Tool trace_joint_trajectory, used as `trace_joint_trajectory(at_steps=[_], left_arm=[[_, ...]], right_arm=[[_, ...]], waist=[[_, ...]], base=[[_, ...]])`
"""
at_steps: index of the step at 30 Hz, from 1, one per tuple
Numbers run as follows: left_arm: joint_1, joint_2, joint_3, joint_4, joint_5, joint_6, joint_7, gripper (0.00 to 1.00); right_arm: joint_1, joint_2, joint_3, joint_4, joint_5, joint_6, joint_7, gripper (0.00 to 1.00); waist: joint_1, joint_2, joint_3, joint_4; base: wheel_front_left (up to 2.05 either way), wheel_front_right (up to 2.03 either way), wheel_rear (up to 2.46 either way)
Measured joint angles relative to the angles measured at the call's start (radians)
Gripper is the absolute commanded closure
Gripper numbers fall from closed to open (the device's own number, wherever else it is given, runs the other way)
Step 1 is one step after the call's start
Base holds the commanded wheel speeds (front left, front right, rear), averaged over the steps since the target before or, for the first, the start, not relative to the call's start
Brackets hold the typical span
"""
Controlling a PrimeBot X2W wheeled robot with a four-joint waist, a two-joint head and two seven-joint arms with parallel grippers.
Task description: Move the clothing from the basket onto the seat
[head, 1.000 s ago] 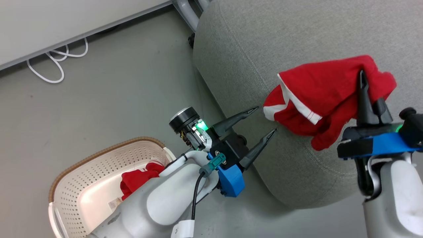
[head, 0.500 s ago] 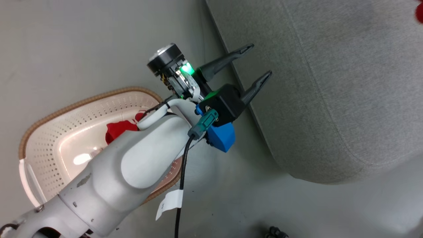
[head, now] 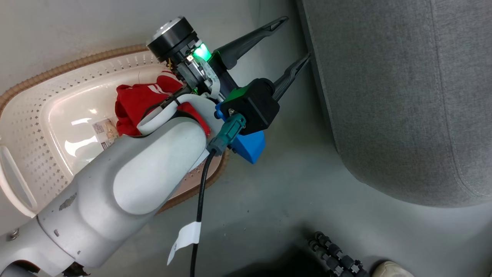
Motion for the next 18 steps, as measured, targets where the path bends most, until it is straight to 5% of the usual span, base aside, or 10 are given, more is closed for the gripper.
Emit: trace_joint_trajectory(at_steps=[14, 15, 16, 18], left_arm=[[0.002, 0.024, -0.002, -0.037, -0.011, 0.018, 0.009, 0.0], [0.004, 0.024, -0.002, -0.037, -0.011, 0.018, 0.009, 0.0], [0.005, 0.023, -0.003, -0.036, -0.012, 0.021, 0.007, 0.0], [0.007, 0.02, -0.005, -0.033, -0.018, 0.025, -0.003, 0.0]], right_arm=[[0.082, 0.105, -0.039, 0.197, -0.068, 0.0, 0.0, 0.96], [0.086, 0.11, -0.041, 0.2, -0.069, 0.0, 0.0, 0.55], [0.088, 0.111, -0.043, 0.201, -0.071, 0.0, 0.0, 0.0], [0.093, 0.11, -0.052, 0.196, -0.068, 0.0, 0.0, 0.0]], waist=[[0.0, 0.0, 0.012, 0.015], [0.0, 0.0, 0.009, 0.015], [0.0, 0.0, 0.006, 0.016], [0.0, 0.0, -0.006, 0.02]], base=[[0.0, 0.0, 0.0], [0.0, 0.0, 0.0], [0.0, 0.0, 0.0], [0.0, 0.0, 0.0]])
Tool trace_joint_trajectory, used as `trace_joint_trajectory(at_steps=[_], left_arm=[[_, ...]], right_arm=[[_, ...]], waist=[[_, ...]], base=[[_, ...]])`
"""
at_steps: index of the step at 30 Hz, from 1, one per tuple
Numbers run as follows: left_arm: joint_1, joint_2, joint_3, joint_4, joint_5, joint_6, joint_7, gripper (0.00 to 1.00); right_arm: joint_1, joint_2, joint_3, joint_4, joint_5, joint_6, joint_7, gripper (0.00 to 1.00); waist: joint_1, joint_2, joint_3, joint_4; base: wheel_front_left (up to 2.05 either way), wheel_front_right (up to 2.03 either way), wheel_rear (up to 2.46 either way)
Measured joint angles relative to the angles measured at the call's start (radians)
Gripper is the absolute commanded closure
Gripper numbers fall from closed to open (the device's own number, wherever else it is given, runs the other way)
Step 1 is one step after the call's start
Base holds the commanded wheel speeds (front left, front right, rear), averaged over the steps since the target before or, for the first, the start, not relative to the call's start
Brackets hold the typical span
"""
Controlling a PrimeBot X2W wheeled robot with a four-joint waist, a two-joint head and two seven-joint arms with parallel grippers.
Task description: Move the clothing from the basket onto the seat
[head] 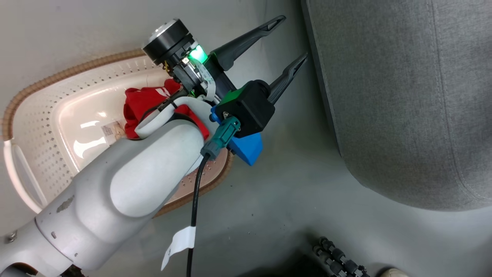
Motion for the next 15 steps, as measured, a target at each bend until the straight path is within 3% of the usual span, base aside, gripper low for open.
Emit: trace_joint_trajectory(at_steps=[10, 15], left_arm=[[0.063, -0.047, 0.012, 0.087, -0.05, 0.032, -0.107, 0.0], [0.12, -0.067, 0.06, 0.142, -0.099, 0.063, -0.145, 0.0]], right_arm=[[0.227, 0.026, 0.041, -0.12, 0.003, 0.0, 0.0, 0.0], [0.365, 0.039, 0.113, -0.233, 0.017, 0.0, 0.0, 0.0]], waist=[[-0.0001, 0.0, -0.134, 0.016], [-0.0002, 0.0, -0.237, 0.026]], base=[[0.0, 0.0, 0.0], [0.0, 0.0, 0.0]])
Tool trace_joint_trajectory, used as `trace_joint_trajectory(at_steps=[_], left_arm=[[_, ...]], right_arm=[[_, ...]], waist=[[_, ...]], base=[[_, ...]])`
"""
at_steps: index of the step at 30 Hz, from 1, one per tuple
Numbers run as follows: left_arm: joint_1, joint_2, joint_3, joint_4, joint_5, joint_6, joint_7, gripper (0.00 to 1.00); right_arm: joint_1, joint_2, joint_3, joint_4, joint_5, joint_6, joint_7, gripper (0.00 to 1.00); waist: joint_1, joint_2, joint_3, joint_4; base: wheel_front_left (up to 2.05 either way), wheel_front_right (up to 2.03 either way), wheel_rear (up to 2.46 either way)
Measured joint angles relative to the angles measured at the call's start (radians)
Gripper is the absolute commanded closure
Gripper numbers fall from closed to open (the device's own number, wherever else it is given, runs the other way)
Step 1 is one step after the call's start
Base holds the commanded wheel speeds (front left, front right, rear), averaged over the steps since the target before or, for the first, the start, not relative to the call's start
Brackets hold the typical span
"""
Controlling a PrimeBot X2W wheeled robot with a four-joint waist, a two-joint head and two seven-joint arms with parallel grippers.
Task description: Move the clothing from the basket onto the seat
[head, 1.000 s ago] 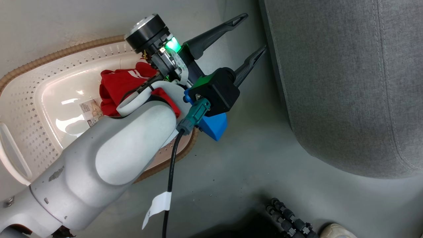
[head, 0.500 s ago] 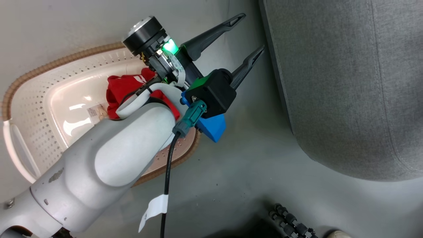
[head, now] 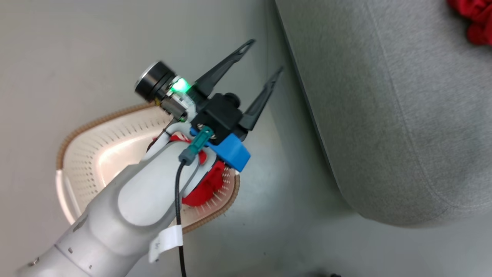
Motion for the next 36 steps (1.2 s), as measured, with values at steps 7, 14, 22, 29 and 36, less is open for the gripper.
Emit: trace_joint_trajectory(at_steps=[7, 14, 22, 29, 36], left_arm=[[0.114, -0.007, 0.128, -0.02, -0.035, 0.046, -0.007, 0.0], [0.257, -0.009, 0.299, -0.067, -0.016, 0.07, -0.008, 0.0], [0.407, -0.04, 0.488, -0.105, 0.032, 0.067, -0.008, 0.0], [0.537, -0.077, 0.613, -0.119, 0.075, 0.031, -0.008, 0.0], [0.653, -0.126, 0.697, -0.127, 0.114, -0.016, -0.008, 0.0]], right_arm=[[0.105, 0.016, 0.142, -0.126, -0.012, 0.0, 0.0, 0.0], [0.155, 0.02, 0.292, -0.177, -0.013, 0.0, 0.0, 0.0], [0.2, 0.037, 0.454, -0.185, 0.011, 0.0, 0.0, 0.0], [0.261, 0.054, 0.527, -0.172, 0.042, 0.0, 0.0, 0.0], [0.36, 0.084, 0.524, -0.176, 0.064, 0.0, 0.0, 0.0]], waist=[[0.0, 0.0, -0.152, 0.032], [-0.0001, 0.0, -0.279, 0.092], [-0.0001, 0.0, -0.399, 0.168], [-0.0002, 0.0, -0.49, 0.221], [-0.0002, 0.0001, -0.569, 0.26]], base=[[0.0, 0.0, 0.0], [0.0, 0.0, 0.0], [0.0, 0.0, 0.0], [0.0, 0.0, 0.0], [0.0, 0.0, 0.0]])
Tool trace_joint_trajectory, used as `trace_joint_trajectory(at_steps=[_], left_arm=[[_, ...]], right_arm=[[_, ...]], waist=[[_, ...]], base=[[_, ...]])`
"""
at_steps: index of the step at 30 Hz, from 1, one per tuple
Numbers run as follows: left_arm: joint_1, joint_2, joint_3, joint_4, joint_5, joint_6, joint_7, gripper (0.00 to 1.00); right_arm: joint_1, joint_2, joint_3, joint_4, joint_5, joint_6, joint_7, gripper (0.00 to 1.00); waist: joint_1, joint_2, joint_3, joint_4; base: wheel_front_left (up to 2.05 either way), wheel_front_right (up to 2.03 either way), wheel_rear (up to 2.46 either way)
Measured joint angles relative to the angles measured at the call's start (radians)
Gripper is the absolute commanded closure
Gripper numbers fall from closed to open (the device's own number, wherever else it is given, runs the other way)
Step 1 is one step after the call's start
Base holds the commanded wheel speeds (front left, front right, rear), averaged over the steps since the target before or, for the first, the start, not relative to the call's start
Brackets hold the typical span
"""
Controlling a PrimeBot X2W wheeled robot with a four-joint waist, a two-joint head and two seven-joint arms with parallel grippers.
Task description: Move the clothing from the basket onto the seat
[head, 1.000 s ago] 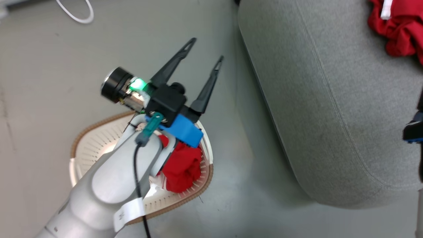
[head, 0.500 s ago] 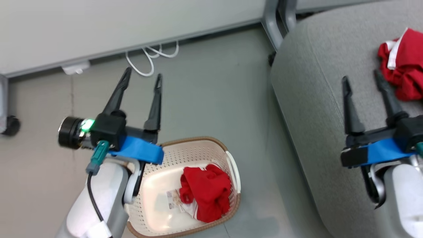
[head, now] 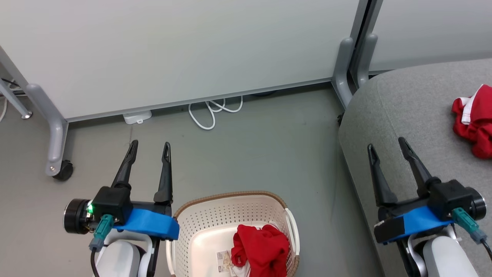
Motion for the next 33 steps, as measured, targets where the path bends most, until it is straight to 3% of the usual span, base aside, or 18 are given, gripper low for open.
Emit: trace_joint_trajectory(at_steps=[14, 33], left_arm=[[0.119, -0.055, 0.108, -0.006, 0.047, -0.061, 0.0, 0.0], [0.127, -0.068, 0.14, -0.012, 0.081, -0.088, 0.0, 0.0]], right_arm=[[0.126, 0.022, -0.033, 0.0, 0.007, 0.0, 0.0, 0.0], [0.143, 0.042, -0.046, -0.004, 0.008, 0.0, 0.0, 0.0]], waist=[[0.0001, 0.0, -0.076, 0.037], [0.0002, -0.0001, -0.07, 0.051]], base=[[0.0, 0.0, 0.0], [0.0, 0.0, 0.0]])
